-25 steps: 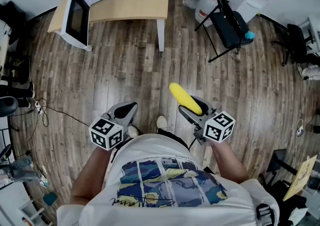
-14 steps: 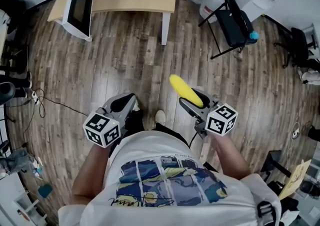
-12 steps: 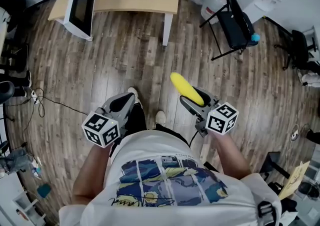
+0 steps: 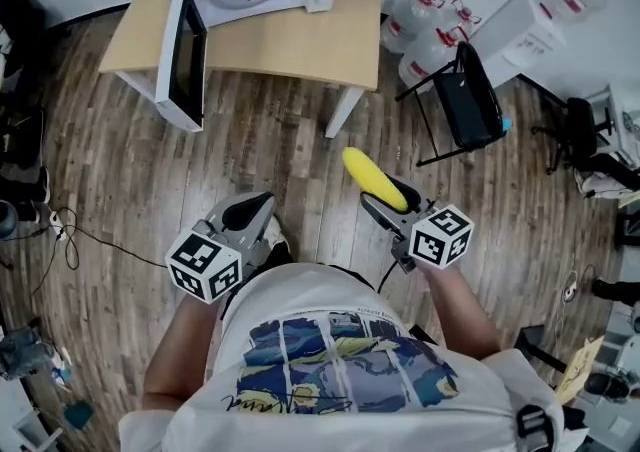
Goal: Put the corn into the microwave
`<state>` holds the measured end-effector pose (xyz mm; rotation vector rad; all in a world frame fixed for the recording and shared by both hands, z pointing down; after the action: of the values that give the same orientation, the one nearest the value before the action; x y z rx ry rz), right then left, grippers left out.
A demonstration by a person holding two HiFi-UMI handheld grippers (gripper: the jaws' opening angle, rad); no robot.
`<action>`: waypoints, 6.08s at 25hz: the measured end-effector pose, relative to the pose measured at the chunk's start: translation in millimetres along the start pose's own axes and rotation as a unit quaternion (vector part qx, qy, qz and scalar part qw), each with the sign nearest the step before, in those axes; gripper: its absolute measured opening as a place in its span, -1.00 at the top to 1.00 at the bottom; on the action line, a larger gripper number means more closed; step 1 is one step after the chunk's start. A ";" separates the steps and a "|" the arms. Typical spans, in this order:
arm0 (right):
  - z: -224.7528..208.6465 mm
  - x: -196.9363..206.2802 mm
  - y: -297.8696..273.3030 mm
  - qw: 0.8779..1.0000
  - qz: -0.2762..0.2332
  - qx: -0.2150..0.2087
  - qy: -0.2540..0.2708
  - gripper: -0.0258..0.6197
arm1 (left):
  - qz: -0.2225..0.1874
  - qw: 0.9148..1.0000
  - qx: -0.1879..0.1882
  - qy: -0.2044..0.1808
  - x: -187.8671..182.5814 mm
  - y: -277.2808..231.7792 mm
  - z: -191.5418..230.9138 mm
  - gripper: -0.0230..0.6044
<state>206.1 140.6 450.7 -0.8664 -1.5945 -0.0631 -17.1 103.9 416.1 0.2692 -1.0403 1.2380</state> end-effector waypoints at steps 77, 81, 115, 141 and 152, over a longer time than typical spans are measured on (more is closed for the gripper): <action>-264.0 -206.7 -620.1 0.961 0.105 0.009 0.255 0.09 | -0.164 0.944 -0.277 0.077 -227.0 -5.3 208.3 0.90; -257.8 -206.0 -601.8 0.963 0.095 0.017 0.250 0.08 | -0.161 0.950 -0.260 0.069 -221.2 1.6 203.4 0.90; -76.4 -124.0 -312.2 0.984 0.039 0.022 0.170 0.83 | -0.103 0.987 -0.119 0.029 -91.4 76.0 137.0 0.90; 37.9 -122.8 -235.6 0.971 0.027 -0.076 0.226 0.89 | -0.104 0.990 -0.097 0.022 -56.9 82.7 121.9 0.90; 60.4 -128.9 -242.2 0.964 0.024 -0.104 0.244 0.89 | -0.110 0.986 -0.116 0.037 -42.3 102.0 126.8 0.90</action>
<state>16.4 -65.3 426.6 -0.9631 -1.1155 -0.3862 -167.1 27.9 416.8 0.1519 -1.0498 0.9124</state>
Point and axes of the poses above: the fingertips, and each gripper's own axes: y backward along the fingers, z to its left, x out of its underside, the point moved 3 cm from there along y, backward along the fingers, and after that the axes turned 12 degrees about y, right-handed, at the moved point
